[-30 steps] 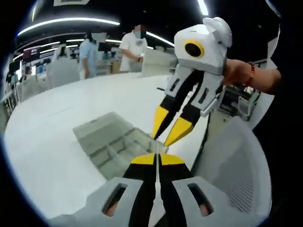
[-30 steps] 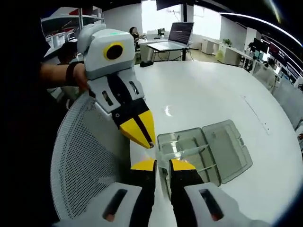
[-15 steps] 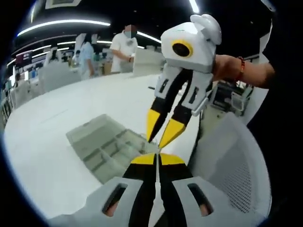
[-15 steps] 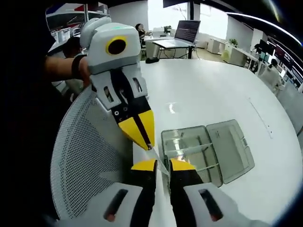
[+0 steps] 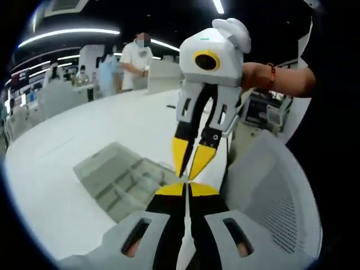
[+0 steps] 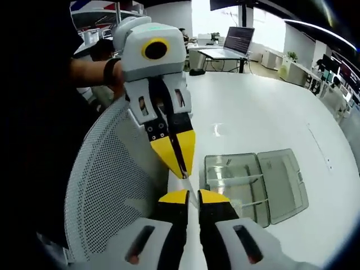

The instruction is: Insert the divider into the dual guide fixture by aligning both edges with the guide slots and pushing it downward to the bottom, including one-sided entry, uneven engagement, binding, and posture correction.

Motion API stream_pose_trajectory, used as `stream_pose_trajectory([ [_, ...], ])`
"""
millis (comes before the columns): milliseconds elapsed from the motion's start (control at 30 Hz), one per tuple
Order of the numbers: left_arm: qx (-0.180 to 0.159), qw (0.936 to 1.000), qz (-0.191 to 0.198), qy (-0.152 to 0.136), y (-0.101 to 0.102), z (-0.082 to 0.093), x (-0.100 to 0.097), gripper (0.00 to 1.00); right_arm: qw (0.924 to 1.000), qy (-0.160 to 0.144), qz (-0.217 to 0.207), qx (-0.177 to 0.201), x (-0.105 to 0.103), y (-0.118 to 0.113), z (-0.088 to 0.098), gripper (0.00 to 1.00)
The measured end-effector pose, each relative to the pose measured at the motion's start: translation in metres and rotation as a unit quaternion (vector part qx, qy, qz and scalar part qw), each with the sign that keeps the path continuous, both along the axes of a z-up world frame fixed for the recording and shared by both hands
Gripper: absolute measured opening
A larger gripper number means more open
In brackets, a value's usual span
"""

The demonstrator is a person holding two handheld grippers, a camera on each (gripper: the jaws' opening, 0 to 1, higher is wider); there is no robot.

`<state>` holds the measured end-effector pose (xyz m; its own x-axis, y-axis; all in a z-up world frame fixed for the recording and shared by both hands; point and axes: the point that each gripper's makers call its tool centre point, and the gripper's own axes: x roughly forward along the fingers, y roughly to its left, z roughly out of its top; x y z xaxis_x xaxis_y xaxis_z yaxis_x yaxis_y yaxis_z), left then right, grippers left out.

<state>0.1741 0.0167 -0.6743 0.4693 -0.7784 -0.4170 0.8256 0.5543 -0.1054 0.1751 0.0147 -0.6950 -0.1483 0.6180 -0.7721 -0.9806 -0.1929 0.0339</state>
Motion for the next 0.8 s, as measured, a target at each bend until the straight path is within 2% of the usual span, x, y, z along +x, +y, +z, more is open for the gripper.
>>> stream_pose_trajectory([
  [133, 0.006, 0.9998, -0.016, -0.014, -0.0022, 0.0021, -0.0022, 0.00, 1.0000, 0.006, 0.007, 0.000, -0.0029, -0.0012, -0.0004, 0.00],
  [467, -0.003, 0.9998, -0.012, -0.018, 0.0013, 0.0047, 0.0014, 0.00, 0.9999, 0.008, 0.013, 0.006, -0.0037, -0.0007, 0.0056, 0.00],
  [800, -0.008, 0.9998, -0.003, -0.017, 0.0005, 0.0020, 0.0042, 0.01, 0.9993, -0.004, 0.032, -0.018, -0.0052, -0.0024, 0.0044, 0.00],
])
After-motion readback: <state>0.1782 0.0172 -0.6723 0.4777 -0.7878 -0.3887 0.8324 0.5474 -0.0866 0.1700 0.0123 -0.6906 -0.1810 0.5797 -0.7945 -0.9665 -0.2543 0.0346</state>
